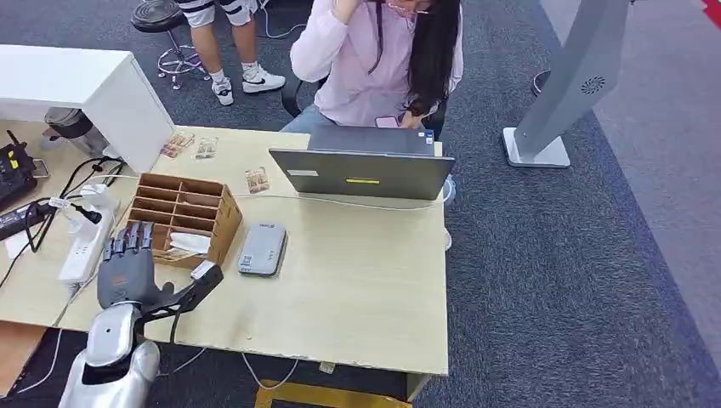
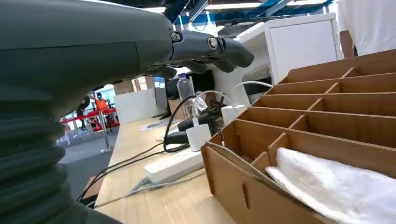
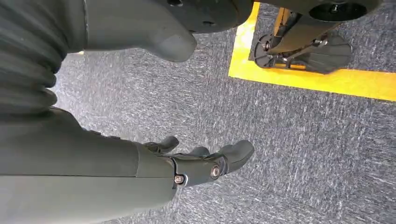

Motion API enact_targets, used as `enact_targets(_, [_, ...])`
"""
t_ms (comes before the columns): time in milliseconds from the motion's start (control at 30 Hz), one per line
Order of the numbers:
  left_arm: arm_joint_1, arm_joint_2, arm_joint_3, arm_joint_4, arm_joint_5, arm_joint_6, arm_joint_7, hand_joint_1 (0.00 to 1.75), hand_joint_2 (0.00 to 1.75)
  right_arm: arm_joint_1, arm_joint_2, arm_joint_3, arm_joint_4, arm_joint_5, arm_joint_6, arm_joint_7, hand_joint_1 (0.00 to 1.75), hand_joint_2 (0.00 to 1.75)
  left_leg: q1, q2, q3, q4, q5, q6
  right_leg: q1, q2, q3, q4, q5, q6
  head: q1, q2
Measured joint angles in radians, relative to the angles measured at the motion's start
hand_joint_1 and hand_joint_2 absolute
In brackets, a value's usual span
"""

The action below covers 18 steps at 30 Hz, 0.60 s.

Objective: Pass the card to the sensor for recognition and then transmit it.

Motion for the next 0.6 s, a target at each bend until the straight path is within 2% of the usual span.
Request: enact_targets(600, [-0.037, 0.011, 0.0, 0.057, 0.0, 0.016, 0.01, 0.0, 1.75, -0.001, 0.0, 0.0, 0.0, 0.015, 0.003, -0.003, 0.0, 1.75, 0.0, 0.0, 0.0, 0.0, 0.0, 0.0, 0.0, 0.0, 0.0, 0.0, 0.0, 0.0, 0.0, 0.0])
